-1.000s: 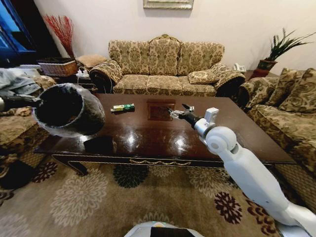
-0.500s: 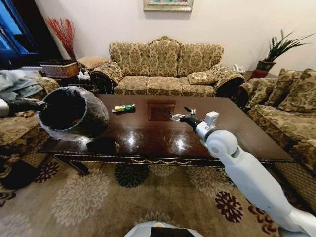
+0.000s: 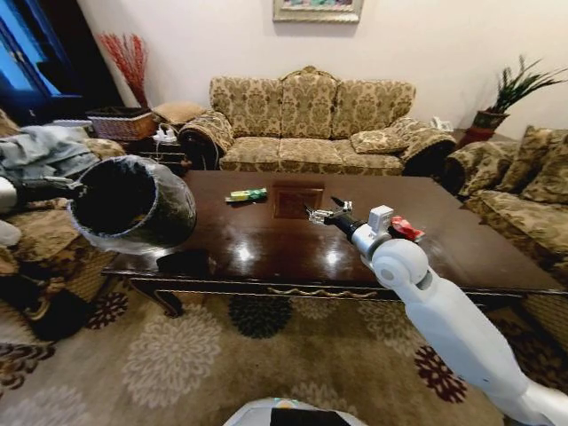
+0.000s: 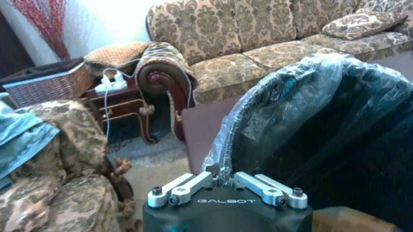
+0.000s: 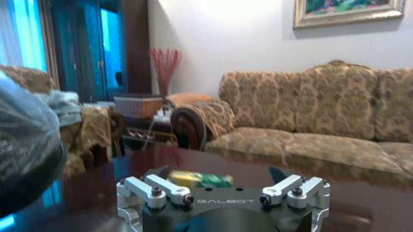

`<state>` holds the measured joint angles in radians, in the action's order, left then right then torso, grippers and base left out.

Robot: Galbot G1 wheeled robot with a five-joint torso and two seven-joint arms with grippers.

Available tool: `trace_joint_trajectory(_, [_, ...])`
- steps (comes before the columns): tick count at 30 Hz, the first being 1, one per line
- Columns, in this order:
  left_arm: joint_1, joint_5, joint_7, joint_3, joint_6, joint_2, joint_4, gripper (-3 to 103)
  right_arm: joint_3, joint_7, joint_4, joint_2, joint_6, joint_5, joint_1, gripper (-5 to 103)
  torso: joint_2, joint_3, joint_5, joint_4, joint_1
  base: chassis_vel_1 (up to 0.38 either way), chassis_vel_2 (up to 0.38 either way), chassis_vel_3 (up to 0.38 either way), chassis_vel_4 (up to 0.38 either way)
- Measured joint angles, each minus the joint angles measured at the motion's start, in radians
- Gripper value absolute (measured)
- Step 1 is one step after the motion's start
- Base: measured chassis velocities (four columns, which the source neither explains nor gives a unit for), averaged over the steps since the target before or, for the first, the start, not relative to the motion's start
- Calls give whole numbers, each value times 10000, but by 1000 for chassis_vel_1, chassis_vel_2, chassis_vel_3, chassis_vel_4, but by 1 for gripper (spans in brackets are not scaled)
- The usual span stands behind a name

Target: Move to the front of the table and place the trash on the table into the trash bin.

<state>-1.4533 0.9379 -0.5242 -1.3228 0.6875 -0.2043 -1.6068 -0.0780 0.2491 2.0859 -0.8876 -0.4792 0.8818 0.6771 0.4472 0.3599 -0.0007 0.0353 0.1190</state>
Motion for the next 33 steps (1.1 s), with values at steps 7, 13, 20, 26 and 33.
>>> trace_joint_trajectory(7, [-17, -5, -32, 6, 0, -180, -375, 0, 37, 117, -36, -56, -88, 310, -68, 100, 0, -1, 22, -12, -1, 56, 49, -36, -35])
trace_joint_trajectory(13, [-37, -4, -52, 10, -42, -227, -440, 0, 155, 224, -53, -22, -147, 314, -173, 100, 0, 1, 9, -16, 0, -95, 5, 48, -18])
trace_joint_trajectory(20, [-37, -3, -64, 6, -63, -226, -432, 0, 168, 238, -21, 94, -173, 320, -166, 100, 0, -1, 4, -2, -1, -78, 128, 111, -101])
trace_joint_trajectory(26, [-38, -1, -73, 23, -103, -273, -447, 0, 129, 539, 44, 117, -508, 815, -232, 100, -4, 5, 7, -14, 9, -100, 102, 101, -98])
trace_joint_trajectory(33, [-28, 5, -140, 27, -168, -258, -378, 0, 286, 604, -260, -49, -678, 922, -568, 100, -2, -2, 8, -7, -3, -11, 8, 5, -9])
